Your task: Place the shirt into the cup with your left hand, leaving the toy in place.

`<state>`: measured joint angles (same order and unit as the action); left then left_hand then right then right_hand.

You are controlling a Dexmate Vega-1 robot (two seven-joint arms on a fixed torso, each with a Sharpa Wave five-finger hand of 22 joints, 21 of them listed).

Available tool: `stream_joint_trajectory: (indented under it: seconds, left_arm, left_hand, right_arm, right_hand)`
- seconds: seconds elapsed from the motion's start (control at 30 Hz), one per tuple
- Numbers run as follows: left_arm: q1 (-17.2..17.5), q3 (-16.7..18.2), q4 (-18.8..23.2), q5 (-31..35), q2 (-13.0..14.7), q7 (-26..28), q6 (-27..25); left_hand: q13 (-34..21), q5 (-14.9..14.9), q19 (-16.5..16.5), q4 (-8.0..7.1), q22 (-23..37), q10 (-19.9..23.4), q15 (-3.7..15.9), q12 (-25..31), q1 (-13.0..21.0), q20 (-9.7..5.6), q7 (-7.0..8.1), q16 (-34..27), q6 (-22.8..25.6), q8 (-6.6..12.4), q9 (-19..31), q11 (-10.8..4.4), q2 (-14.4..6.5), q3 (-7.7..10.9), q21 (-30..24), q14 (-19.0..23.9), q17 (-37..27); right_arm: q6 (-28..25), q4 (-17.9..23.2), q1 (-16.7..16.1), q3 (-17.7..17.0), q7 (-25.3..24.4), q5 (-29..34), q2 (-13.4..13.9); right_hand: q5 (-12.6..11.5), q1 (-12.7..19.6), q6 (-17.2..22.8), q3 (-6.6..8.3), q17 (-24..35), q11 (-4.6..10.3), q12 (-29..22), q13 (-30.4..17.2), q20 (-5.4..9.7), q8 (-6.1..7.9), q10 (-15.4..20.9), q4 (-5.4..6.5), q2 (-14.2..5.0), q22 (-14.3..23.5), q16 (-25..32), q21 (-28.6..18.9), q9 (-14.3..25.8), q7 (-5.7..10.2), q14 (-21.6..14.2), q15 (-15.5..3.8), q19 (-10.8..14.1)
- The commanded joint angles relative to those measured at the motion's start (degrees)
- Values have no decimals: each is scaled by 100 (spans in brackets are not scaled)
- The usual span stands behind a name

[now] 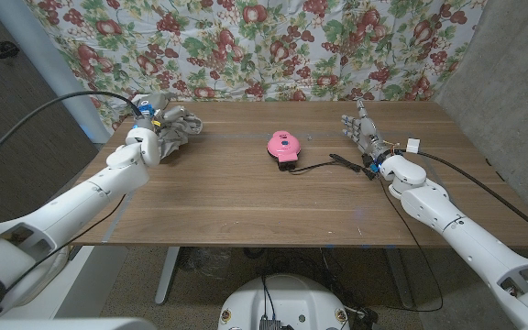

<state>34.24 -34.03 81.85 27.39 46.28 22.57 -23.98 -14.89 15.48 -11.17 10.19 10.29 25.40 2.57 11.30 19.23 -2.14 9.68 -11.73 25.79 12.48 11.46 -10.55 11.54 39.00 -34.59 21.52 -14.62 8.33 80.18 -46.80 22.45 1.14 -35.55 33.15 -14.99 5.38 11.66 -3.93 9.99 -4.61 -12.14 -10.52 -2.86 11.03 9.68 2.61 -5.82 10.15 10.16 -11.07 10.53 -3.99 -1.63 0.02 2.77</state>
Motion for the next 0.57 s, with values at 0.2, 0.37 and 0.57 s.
stream_joint_trajectory:
  seconds: [0.2, 0.37, 0.57]
  left_arm:
    - [175, 180, 381, -154, 101, 136, 91]
    - [202, 203, 477, -150, 126, 182, 103]
    - [216, 184, 550, -122, 159, 155, 76]
  left_hand:
    - [61, 121, 183, 12, -1, -85, 588, 21, -72, 188, -41, 46, 7, -21, -10, 55, -3, -144, 152, -236, 66]
    - [90, 161, 242, 15, -10, -131, 552, 11, -75, 241, -30, 72, 12, -23, -11, 53, -12, -198, 226, -332, 110]
    - [104, 181, 262, 15, -13, -154, 524, 8, -76, 261, -20, 78, 32, -18, -12, 60, -16, -224, 260, -369, 131]
  right_arm:
    - [12, 54, -32, -4, -10, 8, 16]
    - [45, 45, -50, -7, -9, -2, -3]
    - [75, 45, -93, -18, -33, -18, -21]
  right_hand:
    - [31, 13, 64, 1, 18, -18, -9, -15, -11, -11, -5, 3, -8, 18, 29, -21, 8, 11, 16, 4, 1]
    - [29, 23, 63, 10, 17, -17, -10, -15, -14, -11, -2, -2, -15, 17, 27, -19, 8, 12, 18, 7, -3]
    - [28, 37, 62, 23, 16, -21, -10, -15, -9, -11, -2, -8, -26, 17, 26, -19, 7, 10, 20, 8, -4]
